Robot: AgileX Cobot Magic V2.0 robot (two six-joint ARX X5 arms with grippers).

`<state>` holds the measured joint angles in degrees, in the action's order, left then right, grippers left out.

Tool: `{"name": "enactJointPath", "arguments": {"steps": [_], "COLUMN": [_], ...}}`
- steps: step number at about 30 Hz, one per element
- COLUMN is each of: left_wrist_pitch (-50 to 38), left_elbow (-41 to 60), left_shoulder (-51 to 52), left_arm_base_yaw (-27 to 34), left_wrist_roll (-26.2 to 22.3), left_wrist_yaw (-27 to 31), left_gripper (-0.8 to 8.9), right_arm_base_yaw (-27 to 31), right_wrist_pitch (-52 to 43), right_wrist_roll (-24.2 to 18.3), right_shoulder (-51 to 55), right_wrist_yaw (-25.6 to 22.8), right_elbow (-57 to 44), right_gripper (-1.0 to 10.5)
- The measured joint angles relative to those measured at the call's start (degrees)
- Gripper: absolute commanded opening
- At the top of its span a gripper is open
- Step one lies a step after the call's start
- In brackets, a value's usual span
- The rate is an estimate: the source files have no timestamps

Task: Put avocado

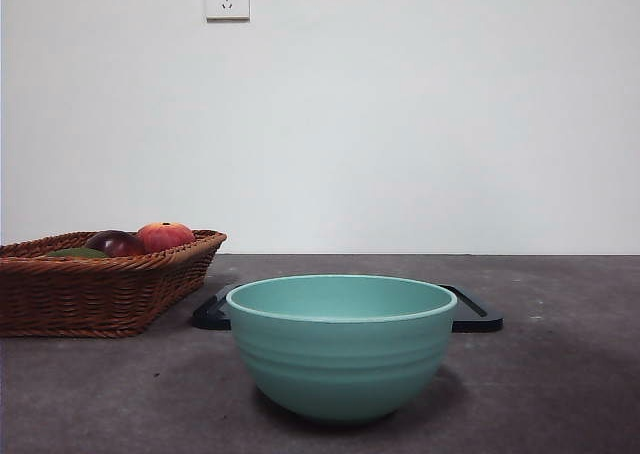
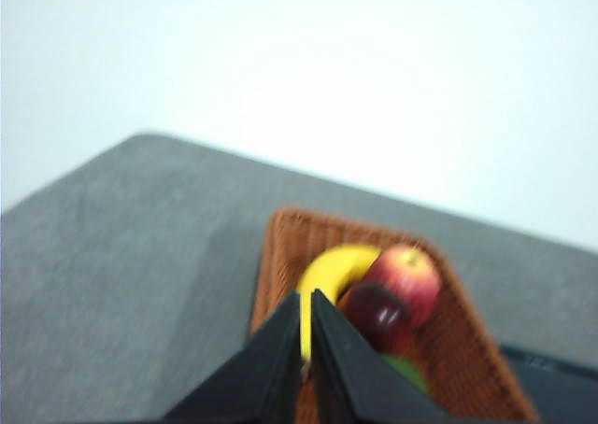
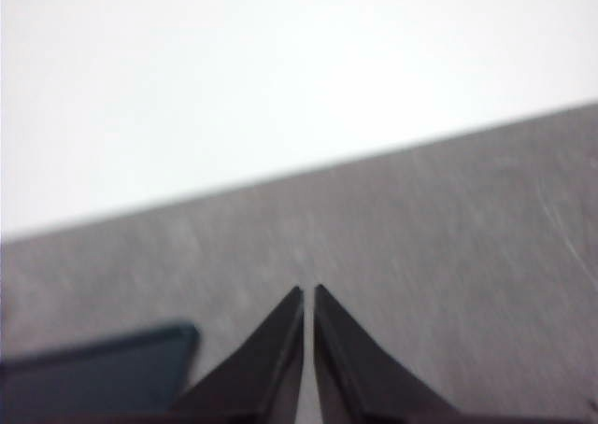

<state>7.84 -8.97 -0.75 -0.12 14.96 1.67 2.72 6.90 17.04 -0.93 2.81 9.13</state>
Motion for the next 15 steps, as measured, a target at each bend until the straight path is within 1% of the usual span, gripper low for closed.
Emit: {"name": "enactJointPath", "arguments": {"steps": [3,6,11,15], "left_wrist_pitch": [0.57,2.03,4.90,7.89], "left_elbow": [-3.19,-6.93,-14.53,-20.81], "left_shoulder": [-1.77,-4.26,-9.99,-15.65], "left_arm_base_yaw": [0.00,0.00,-0.87,-2.27], "left_wrist_roll": [1.62,2.75,3.23,3.39], "left_wrist_yaw": [0.00,-0.57,-2.12,-5.53], "left_gripper": [0.16,0.16,0.16,0.16], "right_arm_base_yaw": [0.00,0.00,-0.04,-0.79], "right_wrist_pitch": [0.83,2.78,3.10,4.72], "right_wrist_roll": [2.60,3.78,4.28,4.33], "right_shoulder": [-2.32,-5.73,-12.46,-19.02], "right_wrist_yaw": [0.55,2.58,7.67,12.13], "right_elbow": [4.00,7.69,13.79,19.41], "right_gripper": [0.1,0.1,0.1,0.1]}}
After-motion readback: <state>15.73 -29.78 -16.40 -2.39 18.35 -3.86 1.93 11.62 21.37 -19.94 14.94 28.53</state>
